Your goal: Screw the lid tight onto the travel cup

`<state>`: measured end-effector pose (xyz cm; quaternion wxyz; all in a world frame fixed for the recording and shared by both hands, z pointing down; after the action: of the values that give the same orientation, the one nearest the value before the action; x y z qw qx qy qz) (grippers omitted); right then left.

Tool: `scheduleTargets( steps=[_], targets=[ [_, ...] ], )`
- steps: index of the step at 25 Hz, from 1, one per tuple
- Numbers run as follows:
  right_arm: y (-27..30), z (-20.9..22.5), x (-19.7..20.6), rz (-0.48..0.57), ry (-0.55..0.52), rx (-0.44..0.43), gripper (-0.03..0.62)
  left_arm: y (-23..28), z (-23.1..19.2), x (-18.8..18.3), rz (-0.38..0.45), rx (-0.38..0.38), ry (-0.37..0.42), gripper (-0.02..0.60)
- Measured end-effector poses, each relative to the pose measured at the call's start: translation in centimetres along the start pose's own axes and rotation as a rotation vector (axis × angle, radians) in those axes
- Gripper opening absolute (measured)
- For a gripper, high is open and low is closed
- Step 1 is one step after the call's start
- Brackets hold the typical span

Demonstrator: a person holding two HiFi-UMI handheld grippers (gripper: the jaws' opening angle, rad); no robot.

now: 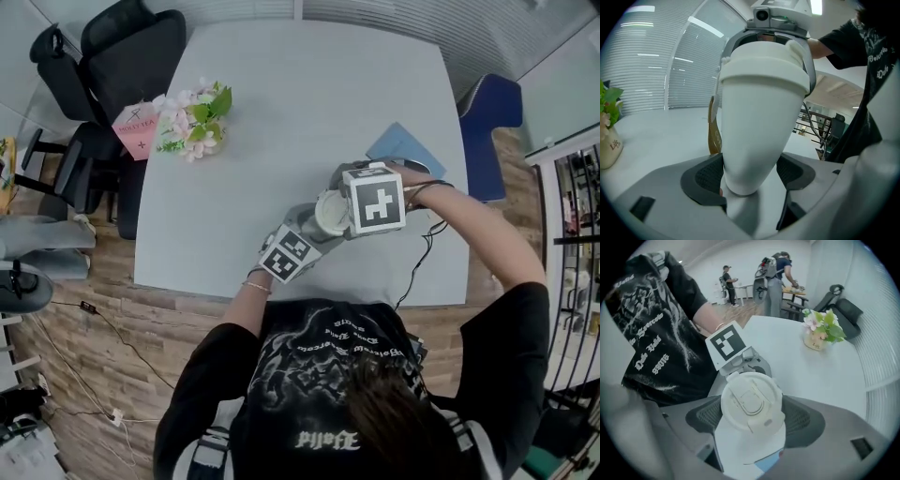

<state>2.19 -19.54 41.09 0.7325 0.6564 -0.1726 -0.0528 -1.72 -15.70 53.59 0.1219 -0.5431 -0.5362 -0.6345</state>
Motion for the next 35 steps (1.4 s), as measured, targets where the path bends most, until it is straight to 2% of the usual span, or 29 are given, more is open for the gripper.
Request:
scheduleTargets(
  steps=[3,6,8,10,13,19,23,29,33,35],
  targets=[
    [0.0,-0.1,0.1,-0.003,0.200,0.061,0.400,-0.1,0.1,0.1,0.004,-0.010,-0.005,0.373],
    [0.2,-0.6,-0.1,0.037,0.312,0.071,0.399,-0.4,0.3,0.2,-0.009,-0.018,-0.007,0.373],
    [0.3,-1.1,-0.4,0.083,0.377,0.050,0.399,-0.2,0.3,0.1,0.010,-0.032,-0.005,0.373],
    [0.2,-1.3,-0.5,0.102,0.458,0.069,0.397,-0.2,0.4,0.1,0.021,-0.041,-0.006,0.371],
    [0.2,-1.0,-0.5,0.111,0.617,0.122,0.397,-0.3,0.4,0.2,0.023,-0.050,-0.009,0.371],
    [-0.2,-1.2,0.4,0.094,0.902,0.164,0.397,-0.1,0.5,0.2,0.027,-0.073,-0.008,0.370],
    [0.1,-1.1,0.8,0.130,1.079,0.166,0.397,-0.1,0.4,0.3,0.035,-0.079,-0.005,0.370],
    [0.0,-1.3,0.8,0.120,1.148,0.181,0.399,0.0,0.6,0.5,0.035,-0.083,-0.001,0.371],
    [0.0,-0.9,1.1,0.101,1.114,0.132,0.403,0.2,0.5,0.4,0.032,-0.079,-0.001,0.371],
    [-0.1,-0.6,1.0,0.142,1.070,0.111,0.416,0.1,0.5,0.4,0.028,-0.078,-0.006,0.371]
  ],
)
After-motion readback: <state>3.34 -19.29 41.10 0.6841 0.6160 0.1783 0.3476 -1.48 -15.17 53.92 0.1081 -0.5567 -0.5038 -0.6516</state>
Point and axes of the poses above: the fingertips, and each gripper's own axes: y forward along the fingers, z to its right, x out of its underside, the point moved 7 cm from there along -y, backward along the fingers, and after that the axes turned 3 degrees about -z, right-handed, at the moved point
